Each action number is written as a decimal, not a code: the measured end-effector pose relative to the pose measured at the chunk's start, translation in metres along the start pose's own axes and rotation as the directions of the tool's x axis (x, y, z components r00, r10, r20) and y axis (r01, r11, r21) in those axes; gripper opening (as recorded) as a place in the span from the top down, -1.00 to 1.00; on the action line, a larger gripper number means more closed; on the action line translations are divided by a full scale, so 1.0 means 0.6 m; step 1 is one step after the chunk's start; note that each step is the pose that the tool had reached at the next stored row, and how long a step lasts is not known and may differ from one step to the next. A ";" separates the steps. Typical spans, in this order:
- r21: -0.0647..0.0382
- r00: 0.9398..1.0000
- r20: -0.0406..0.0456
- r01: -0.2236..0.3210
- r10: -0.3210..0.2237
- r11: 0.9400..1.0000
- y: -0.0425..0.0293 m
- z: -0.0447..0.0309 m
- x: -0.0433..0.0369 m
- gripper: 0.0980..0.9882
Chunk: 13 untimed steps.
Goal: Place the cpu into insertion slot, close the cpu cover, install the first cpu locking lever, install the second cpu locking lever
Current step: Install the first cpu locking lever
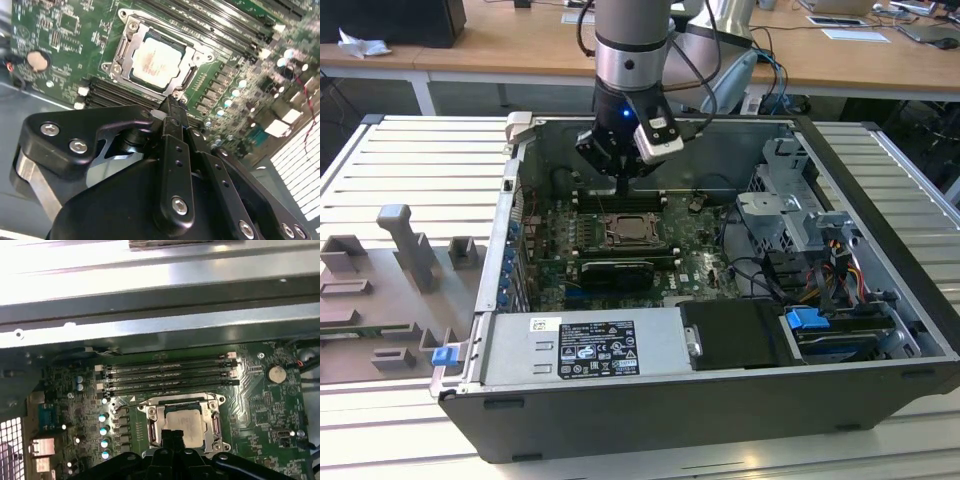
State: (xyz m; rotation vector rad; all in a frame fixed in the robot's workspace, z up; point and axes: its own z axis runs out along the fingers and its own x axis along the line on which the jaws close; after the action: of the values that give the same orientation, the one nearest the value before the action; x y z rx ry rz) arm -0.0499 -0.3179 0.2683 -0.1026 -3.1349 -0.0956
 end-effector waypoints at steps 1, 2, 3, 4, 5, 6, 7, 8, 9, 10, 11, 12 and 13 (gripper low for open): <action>0.000 1.000 -0.002 0.028 -0.028 1.000 0.000 0.000 0.000 0.98; 0.000 0.999 -0.003 0.047 -0.047 0.999 0.000 0.000 0.000 0.98; 0.000 0.998 -0.004 0.060 -0.060 0.998 0.000 0.000 0.000 0.98; 0.000 0.997 -0.004 0.072 -0.072 0.997 0.000 0.000 0.000 0.98; 0.000 0.997 -0.005 0.082 -0.082 0.997 0.000 0.000 0.000 0.98; 0.000 0.996 -0.004 0.090 -0.090 0.996 0.000 0.000 0.002 0.98; 0.000 0.996 -0.004 0.092 -0.092 0.996 0.000 0.001 0.004 0.98; 0.000 0.996 -0.004 0.092 -0.092 0.996 0.000 0.000 0.006 0.98; 0.000 0.996 -0.004 0.093 -0.093 0.996 -0.001 0.000 0.009 0.98; 0.000 0.996 -0.004 0.093 -0.093 0.996 -0.001 0.001 0.010 0.98; 0.000 0.996 -0.004 0.094 -0.094 0.996 -0.001 0.001 0.011 0.98; 0.000 0.996 -0.004 0.095 -0.095 0.996 -0.001 0.001 0.011 0.98; 0.000 0.995 -0.004 0.095 -0.095 0.995 -0.001 0.001 0.011 0.98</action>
State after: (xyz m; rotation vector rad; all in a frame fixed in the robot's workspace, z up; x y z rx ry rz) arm -0.0565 -0.3179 0.2680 0.0474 -3.1349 -0.0952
